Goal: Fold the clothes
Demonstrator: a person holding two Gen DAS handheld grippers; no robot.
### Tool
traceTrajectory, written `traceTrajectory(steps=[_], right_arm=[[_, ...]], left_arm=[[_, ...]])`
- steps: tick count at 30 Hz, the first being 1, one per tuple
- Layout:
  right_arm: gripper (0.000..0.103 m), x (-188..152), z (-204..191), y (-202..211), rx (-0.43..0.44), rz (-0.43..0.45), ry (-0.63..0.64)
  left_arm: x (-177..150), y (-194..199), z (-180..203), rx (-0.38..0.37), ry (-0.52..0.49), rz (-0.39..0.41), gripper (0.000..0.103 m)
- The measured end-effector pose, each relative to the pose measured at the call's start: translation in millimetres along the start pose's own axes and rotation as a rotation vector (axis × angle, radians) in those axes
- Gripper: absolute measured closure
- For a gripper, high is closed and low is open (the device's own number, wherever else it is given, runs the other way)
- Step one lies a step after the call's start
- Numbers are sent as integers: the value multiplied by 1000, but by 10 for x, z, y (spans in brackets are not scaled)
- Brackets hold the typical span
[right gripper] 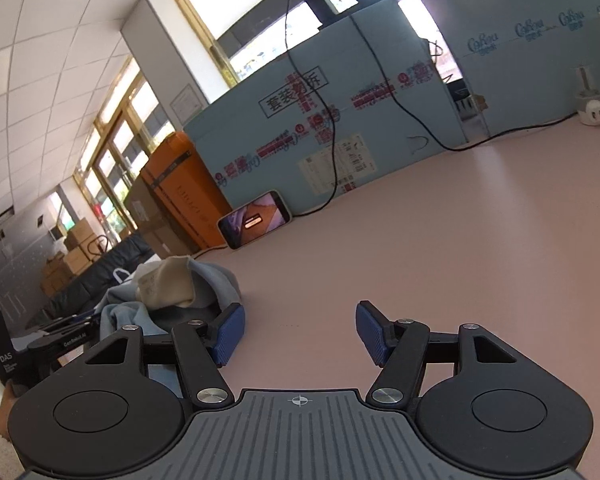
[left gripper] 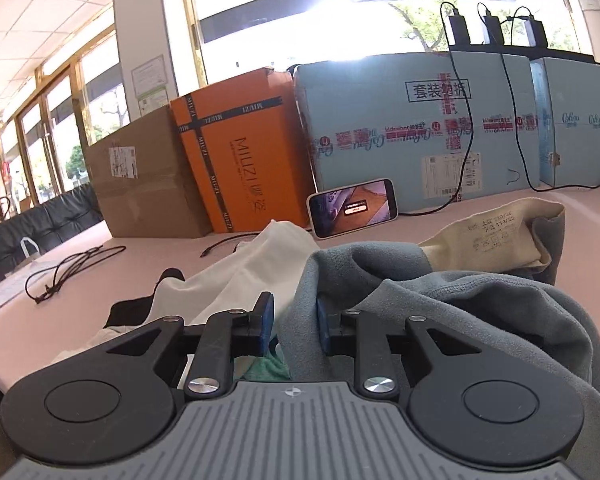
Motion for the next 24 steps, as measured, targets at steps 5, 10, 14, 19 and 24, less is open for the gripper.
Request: traceTrajectory(steps=[5, 10, 14, 19, 24], right_arm=[[40, 48, -497, -404, 77, -53, 160], [40, 42, -854, -816, 6, -56, 341], [56, -35, -1079, -1057, -50, -59, 512], [87, -91, -1155, -1201, -42, -71, 548], [96, -69, -1143, -1123, -16, -39, 506]], left_arm=[[-54, 2, -61, -9, 13, -5, 77], [-80, -37, -56, -39, 18, -3, 77], [-130, -76, -58, -68, 36, -15, 77], [-182, -91, -73, -107, 76, -19, 80], [-184, -63, -22, -140, 88, -16, 85]])
Point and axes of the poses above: each gripper's, at about its wrist camera, not at the fingertips, and y roughly against the way its jaws point, z to its right, x to its top, the point moved 5 cm from there along -y, roughly the way its jaws point, and after that the axes turned 2 degrees about y, right-handed, at the moved point
